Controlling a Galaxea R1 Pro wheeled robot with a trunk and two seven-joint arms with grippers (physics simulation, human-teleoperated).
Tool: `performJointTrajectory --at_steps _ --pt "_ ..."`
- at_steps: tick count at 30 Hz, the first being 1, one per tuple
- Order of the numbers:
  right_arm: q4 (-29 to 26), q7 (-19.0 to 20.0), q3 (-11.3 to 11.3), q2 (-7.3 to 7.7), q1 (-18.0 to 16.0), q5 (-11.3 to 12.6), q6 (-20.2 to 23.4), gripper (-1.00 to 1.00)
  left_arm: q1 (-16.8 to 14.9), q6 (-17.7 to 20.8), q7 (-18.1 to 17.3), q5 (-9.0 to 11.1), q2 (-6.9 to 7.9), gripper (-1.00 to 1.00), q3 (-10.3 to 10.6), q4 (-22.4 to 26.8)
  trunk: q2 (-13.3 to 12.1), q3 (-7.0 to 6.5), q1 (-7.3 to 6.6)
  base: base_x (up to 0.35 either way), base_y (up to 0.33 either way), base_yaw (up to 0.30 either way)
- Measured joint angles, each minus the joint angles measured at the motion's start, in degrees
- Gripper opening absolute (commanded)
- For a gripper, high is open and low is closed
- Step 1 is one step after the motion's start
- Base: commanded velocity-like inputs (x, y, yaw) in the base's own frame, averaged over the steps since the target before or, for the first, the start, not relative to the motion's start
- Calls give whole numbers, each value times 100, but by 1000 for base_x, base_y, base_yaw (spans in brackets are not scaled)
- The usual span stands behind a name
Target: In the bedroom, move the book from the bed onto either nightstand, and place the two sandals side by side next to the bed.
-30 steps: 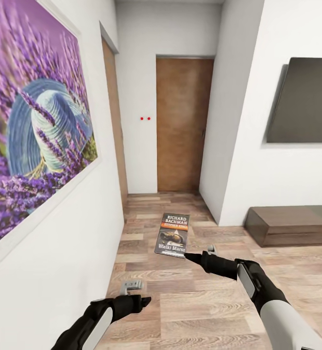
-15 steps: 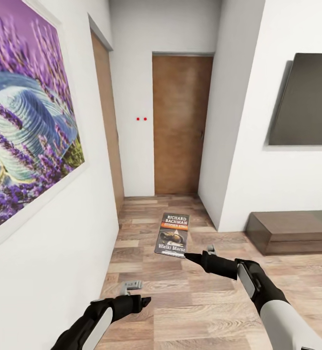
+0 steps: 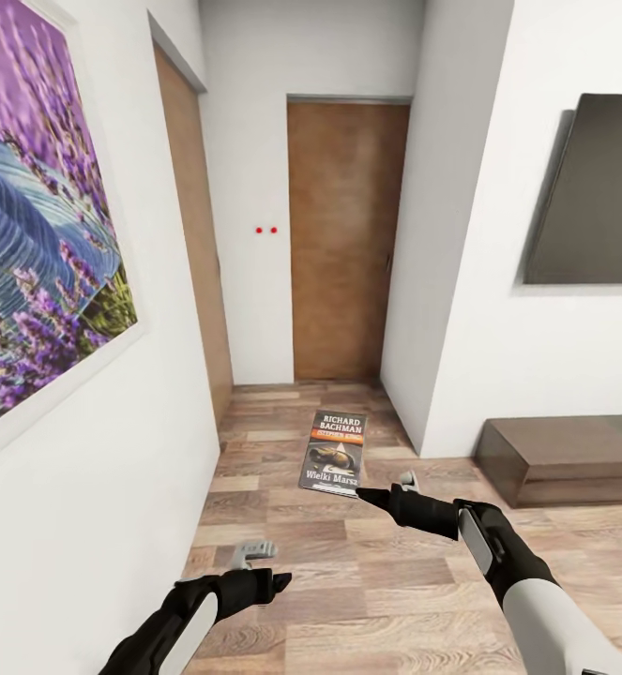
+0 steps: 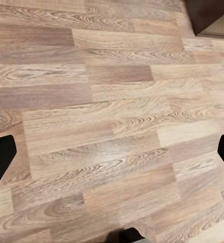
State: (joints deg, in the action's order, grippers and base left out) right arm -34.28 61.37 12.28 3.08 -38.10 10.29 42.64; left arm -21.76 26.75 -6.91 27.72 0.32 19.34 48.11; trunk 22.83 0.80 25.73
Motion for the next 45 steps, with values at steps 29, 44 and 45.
performJointTrajectory --at_steps 29,44,45 --pt "8 11 -8 0 -1 2 8 -100 0 0 1 -3 0 100 2 0 0 0 2 175 -12 -222" --pt "9 12 -9 1 -1 2 9 -100 0 1 4 -5 0 100 2 1 0 0 2 101 0 -259" --pt "9 13 -7 0 -1 4 8 -100 0 0 3 -7 0 100 3 0 0 0 2 101 0 -259"
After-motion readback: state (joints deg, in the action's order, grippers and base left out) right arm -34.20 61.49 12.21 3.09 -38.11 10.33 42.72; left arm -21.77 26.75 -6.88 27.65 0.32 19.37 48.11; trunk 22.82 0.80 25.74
